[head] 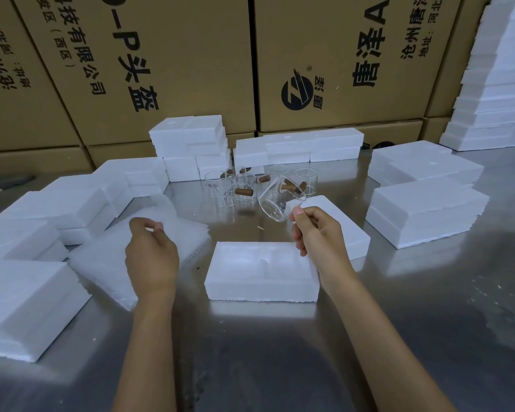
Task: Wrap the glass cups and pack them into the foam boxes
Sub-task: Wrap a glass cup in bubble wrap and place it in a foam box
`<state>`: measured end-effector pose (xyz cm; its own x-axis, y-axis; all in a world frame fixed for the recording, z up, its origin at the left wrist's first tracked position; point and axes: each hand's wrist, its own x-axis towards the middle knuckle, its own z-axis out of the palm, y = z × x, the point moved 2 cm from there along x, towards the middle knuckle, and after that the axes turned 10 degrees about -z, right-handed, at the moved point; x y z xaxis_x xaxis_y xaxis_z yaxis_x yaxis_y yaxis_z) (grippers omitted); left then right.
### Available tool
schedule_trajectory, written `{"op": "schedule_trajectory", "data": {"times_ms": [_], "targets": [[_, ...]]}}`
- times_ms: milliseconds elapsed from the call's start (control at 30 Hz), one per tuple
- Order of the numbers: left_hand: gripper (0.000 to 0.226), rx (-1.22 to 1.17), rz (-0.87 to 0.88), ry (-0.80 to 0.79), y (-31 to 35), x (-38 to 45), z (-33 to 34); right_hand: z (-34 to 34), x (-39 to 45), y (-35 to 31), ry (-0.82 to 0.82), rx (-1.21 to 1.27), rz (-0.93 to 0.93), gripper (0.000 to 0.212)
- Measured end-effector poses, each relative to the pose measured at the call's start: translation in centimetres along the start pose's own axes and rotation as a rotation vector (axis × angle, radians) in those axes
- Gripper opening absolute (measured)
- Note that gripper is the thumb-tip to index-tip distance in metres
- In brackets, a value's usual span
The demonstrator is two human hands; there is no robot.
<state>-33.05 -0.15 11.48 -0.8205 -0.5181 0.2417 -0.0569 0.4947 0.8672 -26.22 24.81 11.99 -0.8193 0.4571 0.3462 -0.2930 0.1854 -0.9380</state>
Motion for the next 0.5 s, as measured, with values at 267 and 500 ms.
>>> {"op": "schedule_trajectory", "data": {"times_ms": [267, 500], "targets": [[0.033, -0.247, -0.005, -0.271, 2.1, -1.1, 0.9, 0.0, 0.0, -0.1, -0.015, 0.034, 0.005, 0.029], [0.008, -0.477, -0.067, -0.300, 2.7, -2.0, 0.7, 0.2, -0.4, -1.3, -0.115, 0.185, -0.015, 0.026]]}}
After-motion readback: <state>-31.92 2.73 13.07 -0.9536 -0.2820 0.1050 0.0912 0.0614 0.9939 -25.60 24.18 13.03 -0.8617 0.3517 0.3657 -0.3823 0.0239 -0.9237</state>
